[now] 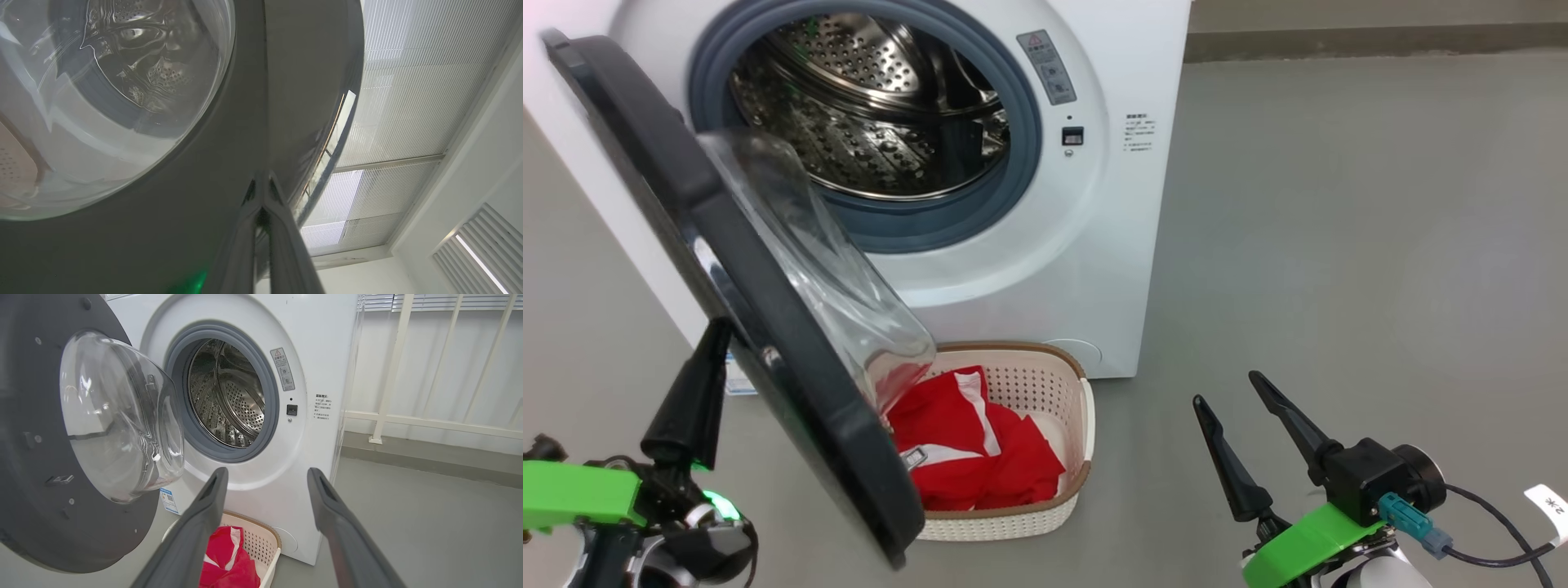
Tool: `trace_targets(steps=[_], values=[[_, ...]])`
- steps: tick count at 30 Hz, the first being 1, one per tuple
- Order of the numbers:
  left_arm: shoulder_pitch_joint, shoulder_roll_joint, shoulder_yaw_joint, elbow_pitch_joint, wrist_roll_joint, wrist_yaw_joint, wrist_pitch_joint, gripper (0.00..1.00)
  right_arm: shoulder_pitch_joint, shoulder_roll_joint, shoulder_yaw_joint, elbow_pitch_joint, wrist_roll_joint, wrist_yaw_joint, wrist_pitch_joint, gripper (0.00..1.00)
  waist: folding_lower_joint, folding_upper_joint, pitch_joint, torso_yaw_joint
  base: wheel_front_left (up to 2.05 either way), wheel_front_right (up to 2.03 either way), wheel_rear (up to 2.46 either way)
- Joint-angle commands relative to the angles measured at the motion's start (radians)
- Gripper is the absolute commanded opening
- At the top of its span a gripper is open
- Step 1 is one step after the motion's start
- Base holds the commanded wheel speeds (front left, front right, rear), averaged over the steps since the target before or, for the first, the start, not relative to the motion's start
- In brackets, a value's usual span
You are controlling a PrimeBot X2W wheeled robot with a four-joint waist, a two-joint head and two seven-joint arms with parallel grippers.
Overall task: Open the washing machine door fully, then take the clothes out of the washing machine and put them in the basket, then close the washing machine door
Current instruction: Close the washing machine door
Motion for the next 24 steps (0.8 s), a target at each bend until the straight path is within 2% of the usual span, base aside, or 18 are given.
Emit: trace_targets(steps=[1,9,24], values=[[-0.054,0.014,0.011,-0.032,-0.003,-0.003,0.002,0.0,-0.038,0.002,0.022,-0.026,-0.009,0.005,-0.006,1.0,0.0,0.0,0.01,-0.015,0.0,0.0,0.0],[-0.08,0.014,-0.011,-0.012,-0.036,-0.013,-0.025,0.0,-0.047,0.002,0.025,-0.022,-0.009,0.005,-0.006,1.0,0.0,0.0,0.022,-0.071,0.0,0.0,0.0],[-0.163,0.014,-0.026,0.075,-0.027,-0.038,-0.083,0.0,-0.064,0.002,0.022,-0.026,-0.01,0.005,-0.006,1.0,0.0,0.0,0.053,-0.164,0.0,0.0,0.0]])
